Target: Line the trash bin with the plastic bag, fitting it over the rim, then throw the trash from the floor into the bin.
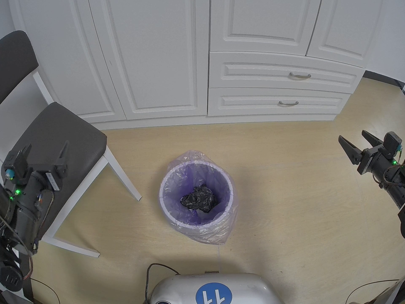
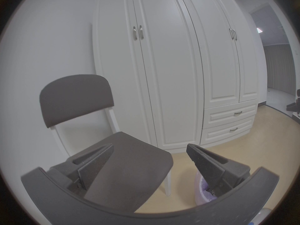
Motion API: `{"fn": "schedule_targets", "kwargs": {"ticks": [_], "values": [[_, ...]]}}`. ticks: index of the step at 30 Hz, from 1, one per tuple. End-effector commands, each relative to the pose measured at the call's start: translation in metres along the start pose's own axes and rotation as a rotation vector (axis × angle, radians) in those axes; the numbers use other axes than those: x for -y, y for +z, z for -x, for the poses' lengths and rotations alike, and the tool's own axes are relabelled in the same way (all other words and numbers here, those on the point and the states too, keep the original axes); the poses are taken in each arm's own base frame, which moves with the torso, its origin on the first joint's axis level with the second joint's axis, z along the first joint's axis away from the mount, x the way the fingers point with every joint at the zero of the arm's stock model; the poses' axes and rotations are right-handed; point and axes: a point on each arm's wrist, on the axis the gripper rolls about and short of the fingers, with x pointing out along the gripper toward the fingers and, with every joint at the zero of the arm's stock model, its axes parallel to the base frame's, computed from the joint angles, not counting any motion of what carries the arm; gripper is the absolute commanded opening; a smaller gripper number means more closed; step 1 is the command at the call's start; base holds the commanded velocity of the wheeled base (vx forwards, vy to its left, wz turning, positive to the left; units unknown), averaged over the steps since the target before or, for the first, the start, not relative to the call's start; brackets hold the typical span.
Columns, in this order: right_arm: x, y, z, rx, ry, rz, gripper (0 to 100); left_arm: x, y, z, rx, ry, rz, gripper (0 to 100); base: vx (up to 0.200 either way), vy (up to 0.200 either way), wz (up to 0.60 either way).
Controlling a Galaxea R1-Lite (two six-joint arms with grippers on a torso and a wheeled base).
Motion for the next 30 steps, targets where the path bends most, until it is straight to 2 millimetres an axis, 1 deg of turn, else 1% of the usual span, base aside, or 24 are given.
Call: {"fn": "schedule_targets", "kwargs": {"ticks": [1,2,3,7,9,12,15,16,17,18,19,20,21,23,25,27,30], "values": [[-0.007,0.02,0.032,0.085,-0.015,0.034,100,-0.03,0.014,0.044,0.108,0.062,0.033,100,0.0,0.0,0.0],[-0.007,0.02,0.032,0.085,-0.015,0.034,100,-0.03,0.014,0.044,0.108,0.062,0.033,100,0.0,0.0,0.0],[-0.009,0.02,0.043,0.082,-0.018,0.034,100,-0.039,0.017,0.053,0.133,0.096,0.039,100,0.0,0.0,0.0],[-0.01,0.018,0.063,0.044,-0.055,0.027,100,-0.052,0.024,0.068,0.137,0.135,0.03,100,0.0,0.0,0.0],[-0.011,0.019,0.068,0.033,-0.071,0.02,100,-0.053,0.027,0.07,0.128,0.132,0.024,100,0.0,0.0,0.0],[-0.011,0.021,0.073,-0.002,-0.11,0.012,100,-0.053,0.035,0.067,0.091,0.12,0.01,100,0.0,0.0,0.0],[-0.011,0.034,0.08,0.012,-0.149,0.016,100,-0.054,0.043,0.066,0.086,0.119,0.01,100,0.0,0.0,0.0],[-0.011,0.034,0.08,0.012,-0.149,0.016,100,-0.054,0.043,0.066,0.086,0.119,0.01,100,0.0,0.0,0.0],[-0.013,0.044,0.093,0.016,-0.174,0.016,100,-0.057,0.046,0.071,0.107,0.123,0.021,100,0.0,0.0,0.0],[-0.013,0.044,0.093,0.016,-0.174,0.016,100,-0.057,0.046,0.071,0.107,0.123,0.021,100,0.0,0.0,0.0],[-0.015,0.052,0.102,0.014,-0.184,0.017,100,-0.059,0.048,0.077,0.122,0.127,0.028,100,0.0,0.0,0.0],[-0.016,0.057,0.107,0.015,-0.186,0.018,100,-0.061,0.049,0.08,0.129,0.128,0.033,100,0.0,0.0,0.0],[-0.018,0.068,0.119,0.021,-0.186,0.018,100,-0.064,0.049,0.088,0.137,0.13,0.036,100,0.0,0.0,0.0],[-0.02,0.078,0.128,0.029,-0.188,0.019,100,-0.066,0.049,0.093,0.133,0.129,0.033,100,0.0,0.0,0.0],[-0.022,0.093,0.141,0.052,-0.188,0.022,100,-0.069,0.05,0.097,0.126,0.139,0.028,100,0.0,0.0,0.0],[-0.024,0.1,0.149,0.072,-0.189,0.023,100,-0.071,0.052,0.098,0.125,0.154,0.024,100,0.0,0.0,0.0],[-0.026,0.106,0.161,0.11,-0.197,0.029,100,-0.075,0.064,0.102,0.16,0.189,0.034,100,0.0,0.0,0.0]]}}
